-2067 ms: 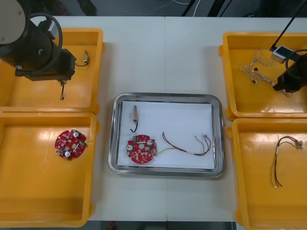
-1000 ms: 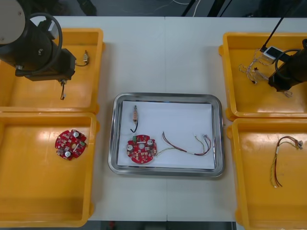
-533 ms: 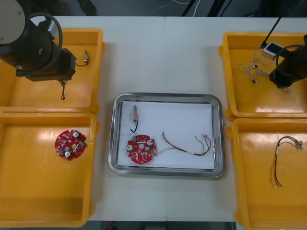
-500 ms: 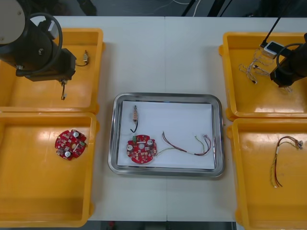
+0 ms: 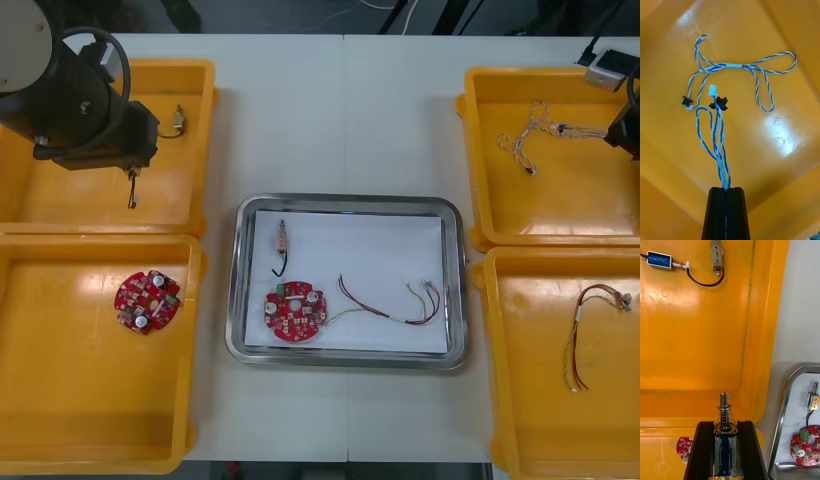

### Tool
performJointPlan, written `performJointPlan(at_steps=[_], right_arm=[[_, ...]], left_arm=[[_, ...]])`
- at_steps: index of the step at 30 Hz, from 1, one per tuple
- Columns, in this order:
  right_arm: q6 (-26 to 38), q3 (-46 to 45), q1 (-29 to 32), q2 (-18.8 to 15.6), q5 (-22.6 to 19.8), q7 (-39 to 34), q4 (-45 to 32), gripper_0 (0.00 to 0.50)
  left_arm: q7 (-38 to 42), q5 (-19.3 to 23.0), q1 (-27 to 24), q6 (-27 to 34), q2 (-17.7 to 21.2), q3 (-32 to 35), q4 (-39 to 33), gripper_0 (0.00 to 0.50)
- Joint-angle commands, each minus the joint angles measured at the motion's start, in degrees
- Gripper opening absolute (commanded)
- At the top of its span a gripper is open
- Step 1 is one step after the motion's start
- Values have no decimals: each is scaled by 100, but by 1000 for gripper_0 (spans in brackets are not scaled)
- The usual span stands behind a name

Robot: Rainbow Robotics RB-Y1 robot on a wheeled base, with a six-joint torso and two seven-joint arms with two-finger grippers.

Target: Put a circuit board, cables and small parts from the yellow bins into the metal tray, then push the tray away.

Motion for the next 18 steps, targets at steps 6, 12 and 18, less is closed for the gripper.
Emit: performJointPlan(at_steps=[6, 12, 18], right_arm=[[1140, -208, 471, -38, -10, -326, -1631, 0], [1268, -155, 542, -38, -159, -352, -2378, 0], [1268, 30, 779, -38, -748, -423, -3142, 0]], left_arm=[[543, 74, 53, 42, -67, 233, -183, 0], [543, 100, 53, 42, -67, 241, -183, 0], [561, 126, 53, 42, -67, 259, -183, 0]])
